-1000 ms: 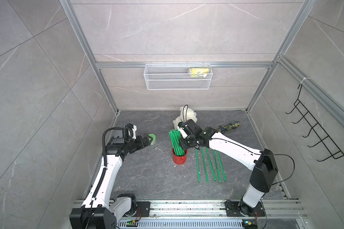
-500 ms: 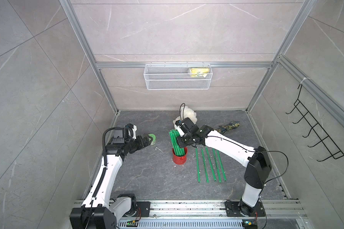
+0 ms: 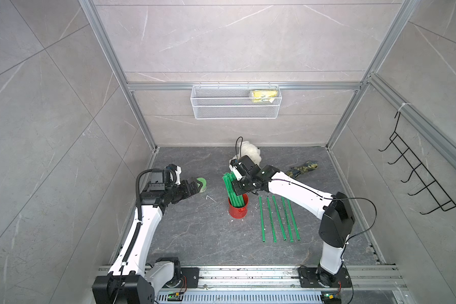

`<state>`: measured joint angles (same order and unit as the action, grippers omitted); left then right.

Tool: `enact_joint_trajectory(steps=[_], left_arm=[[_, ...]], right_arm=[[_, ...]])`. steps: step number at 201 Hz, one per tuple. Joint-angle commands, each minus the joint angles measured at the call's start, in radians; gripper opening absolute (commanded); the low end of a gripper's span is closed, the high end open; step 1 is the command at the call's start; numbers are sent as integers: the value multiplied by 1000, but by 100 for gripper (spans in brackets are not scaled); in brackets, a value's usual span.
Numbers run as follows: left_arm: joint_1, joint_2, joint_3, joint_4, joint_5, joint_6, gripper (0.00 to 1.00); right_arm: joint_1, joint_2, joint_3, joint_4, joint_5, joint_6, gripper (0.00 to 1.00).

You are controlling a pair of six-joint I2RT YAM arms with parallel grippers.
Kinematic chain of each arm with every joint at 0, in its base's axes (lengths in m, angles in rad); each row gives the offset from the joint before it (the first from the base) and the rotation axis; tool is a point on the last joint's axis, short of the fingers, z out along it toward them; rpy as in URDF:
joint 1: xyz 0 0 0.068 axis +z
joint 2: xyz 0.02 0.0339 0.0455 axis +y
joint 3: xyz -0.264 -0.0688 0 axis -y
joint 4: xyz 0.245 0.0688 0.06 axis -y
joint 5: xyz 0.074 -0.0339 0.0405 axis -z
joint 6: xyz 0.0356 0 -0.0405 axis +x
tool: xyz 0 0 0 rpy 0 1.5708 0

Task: Take the straws out of the storage container
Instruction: Pick up the straw from the container.

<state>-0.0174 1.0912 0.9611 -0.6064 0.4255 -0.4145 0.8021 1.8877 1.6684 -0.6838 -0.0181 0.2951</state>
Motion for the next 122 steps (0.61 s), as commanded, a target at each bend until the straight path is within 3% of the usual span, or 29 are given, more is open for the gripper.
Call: enact_joint_trajectory(steps=[1,122], left_arm=[[-1,-1,39,-10,18,26,100],[-1,-2,39,-10,20,26,100]], right_arm=[[5,15,27,-20,10,0,19],[5,-22,-5,-24,27,-1,9]])
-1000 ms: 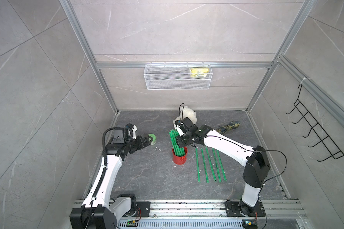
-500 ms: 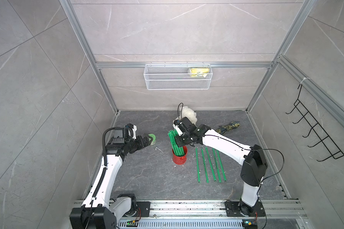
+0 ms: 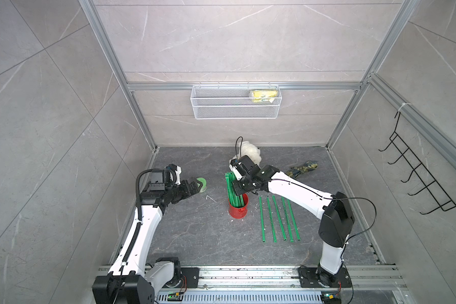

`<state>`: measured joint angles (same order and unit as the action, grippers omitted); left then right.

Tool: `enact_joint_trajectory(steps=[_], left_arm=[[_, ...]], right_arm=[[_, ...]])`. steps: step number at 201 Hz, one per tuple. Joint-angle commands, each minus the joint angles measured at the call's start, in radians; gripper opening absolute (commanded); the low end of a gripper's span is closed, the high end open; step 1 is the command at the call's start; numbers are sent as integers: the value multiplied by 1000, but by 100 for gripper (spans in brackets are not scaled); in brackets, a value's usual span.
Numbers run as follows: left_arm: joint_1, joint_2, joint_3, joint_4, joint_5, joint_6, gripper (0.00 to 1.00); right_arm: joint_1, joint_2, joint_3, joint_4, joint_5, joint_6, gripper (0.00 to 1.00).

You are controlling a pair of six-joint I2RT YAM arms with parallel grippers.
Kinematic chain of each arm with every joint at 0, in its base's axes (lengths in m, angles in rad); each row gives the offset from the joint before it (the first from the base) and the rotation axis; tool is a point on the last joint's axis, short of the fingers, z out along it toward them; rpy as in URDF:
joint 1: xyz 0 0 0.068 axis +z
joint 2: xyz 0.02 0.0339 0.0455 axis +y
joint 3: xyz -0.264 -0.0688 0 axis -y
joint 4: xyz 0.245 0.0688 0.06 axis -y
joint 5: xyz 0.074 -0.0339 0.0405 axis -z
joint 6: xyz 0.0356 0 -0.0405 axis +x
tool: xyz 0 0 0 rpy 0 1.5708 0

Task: Take the straws out of the storage container
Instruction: Pick up the straw from the container.

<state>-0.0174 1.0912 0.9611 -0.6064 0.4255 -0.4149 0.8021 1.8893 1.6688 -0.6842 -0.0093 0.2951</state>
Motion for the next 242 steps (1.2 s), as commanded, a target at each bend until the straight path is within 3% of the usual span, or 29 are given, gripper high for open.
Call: enact_joint_trajectory(steps=[1,143,198,242], left_arm=[[0,-3,40,-11,20,26,100],[-1,-1,39,-11,22,26,100],[-1,-1,39,-10,22,26,100],[-1,-1,41,-12,24,26,100]], right_arm=[[5,-25,-6,-24,19,-2,9],[5,-149,-38,-92,75,-20,9],[5,-209,3,-135,82,-25,8],[5,-236,135,-235,87,-43,9]])
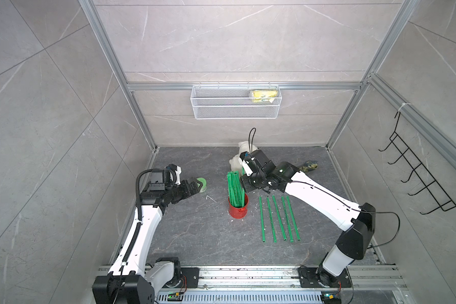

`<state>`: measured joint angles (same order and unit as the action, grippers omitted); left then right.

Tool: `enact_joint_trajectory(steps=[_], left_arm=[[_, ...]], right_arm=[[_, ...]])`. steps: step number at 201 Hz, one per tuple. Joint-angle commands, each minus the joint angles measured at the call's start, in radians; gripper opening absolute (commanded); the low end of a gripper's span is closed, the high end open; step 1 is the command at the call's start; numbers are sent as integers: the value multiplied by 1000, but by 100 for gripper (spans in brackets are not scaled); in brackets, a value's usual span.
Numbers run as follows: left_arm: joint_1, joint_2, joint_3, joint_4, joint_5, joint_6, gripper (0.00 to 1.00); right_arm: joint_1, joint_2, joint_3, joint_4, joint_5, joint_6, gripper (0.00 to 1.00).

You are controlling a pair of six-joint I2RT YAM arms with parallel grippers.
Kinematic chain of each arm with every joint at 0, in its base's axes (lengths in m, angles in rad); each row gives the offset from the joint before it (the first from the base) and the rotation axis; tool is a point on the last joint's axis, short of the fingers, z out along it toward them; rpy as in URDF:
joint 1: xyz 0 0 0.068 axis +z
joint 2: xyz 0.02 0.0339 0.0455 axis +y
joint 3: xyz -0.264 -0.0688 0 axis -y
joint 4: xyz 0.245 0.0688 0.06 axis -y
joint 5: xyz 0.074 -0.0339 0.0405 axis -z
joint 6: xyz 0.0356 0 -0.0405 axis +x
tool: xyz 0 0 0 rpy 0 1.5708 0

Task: Take the straws out of the storage container
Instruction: Pick up the straw from the container.

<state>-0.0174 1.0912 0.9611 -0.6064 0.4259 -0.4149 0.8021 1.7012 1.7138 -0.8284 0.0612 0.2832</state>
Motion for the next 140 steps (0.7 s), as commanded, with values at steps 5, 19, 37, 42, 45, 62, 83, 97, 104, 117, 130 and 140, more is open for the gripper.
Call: enact_joint_trajectory(steps=[5,19,37,42,45,62,83,97,104,117,130,140], left_arm=[[-1,-1,41,-11,23,27,100],[-1,-1,41,-10,23,26,100],[0,-3,41,-12,21,26,100],[-1,-4,41,-13,20,26,100],[-1,-4,41,-13,20,27,100],[-1,-4,41,-13,19,27,100],[-1,-4,42,-15,23,26,100],[-1,-5,41,-13,23,27,100],[-1,-7,41,-14,23,26,100],[-1,-7,42,-13,24,25,100],[0,-8,42,-14,24,24,100],[-1,-8,43,-13,26,25,100]], right_arm=[[5,-49,110,-104,18,-34,9],[4,-53,156,-145,26,-42,9],[5,-59,212,-196,51,-57,9],[5,-60,227,-211,59,-61,9],[5,-60,237,-222,63,-63,9],[3,-57,286,-289,101,-82,9],[-6,-51,320,-382,166,-98,8],[-23,-50,318,-438,204,-101,8],[-36,-55,300,-455,217,-101,9],[-78,-61,263,-483,220,-92,8],[-126,-71,211,-493,217,-78,8],[-165,-76,165,-497,212,-69,8]])
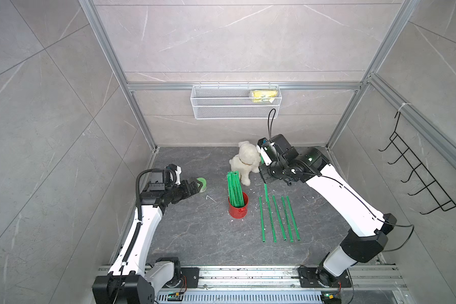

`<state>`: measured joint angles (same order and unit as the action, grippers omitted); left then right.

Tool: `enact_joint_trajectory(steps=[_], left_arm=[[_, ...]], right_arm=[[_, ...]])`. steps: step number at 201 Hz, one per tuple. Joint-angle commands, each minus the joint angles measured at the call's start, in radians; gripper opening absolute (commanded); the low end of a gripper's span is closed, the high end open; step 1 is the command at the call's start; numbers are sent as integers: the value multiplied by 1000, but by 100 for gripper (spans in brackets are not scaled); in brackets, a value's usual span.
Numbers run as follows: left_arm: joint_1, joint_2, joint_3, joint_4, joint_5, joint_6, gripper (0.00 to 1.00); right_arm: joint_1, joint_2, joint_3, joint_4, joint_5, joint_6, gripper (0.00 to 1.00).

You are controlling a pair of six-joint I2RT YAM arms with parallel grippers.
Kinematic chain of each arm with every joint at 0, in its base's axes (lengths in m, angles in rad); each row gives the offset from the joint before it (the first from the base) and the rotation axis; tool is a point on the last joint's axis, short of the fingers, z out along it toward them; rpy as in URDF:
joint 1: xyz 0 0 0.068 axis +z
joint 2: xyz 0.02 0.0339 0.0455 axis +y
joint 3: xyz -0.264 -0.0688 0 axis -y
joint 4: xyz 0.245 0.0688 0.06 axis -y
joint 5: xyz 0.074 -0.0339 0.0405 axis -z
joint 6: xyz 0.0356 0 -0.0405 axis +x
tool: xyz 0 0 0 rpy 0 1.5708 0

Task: Take the straws out of the storage container
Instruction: Place the straw at the center of the board.

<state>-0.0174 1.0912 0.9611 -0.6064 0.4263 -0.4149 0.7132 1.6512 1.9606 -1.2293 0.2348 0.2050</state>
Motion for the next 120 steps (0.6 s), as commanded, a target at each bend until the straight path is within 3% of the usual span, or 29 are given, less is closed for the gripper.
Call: enact_joint_trajectory(steps=[1,49,120], left_arm=[[-1,-8,43,-13,26,24,100],[-1,-10,43,-13,27,25,100],[-1,-10,42,-13,25,25,100]], right_arm=[[-81,-27,-87,-96,38,10,8],[-227,10,-272,-92,35,31,8],[-339,162,-360,-106,51,50,8]])
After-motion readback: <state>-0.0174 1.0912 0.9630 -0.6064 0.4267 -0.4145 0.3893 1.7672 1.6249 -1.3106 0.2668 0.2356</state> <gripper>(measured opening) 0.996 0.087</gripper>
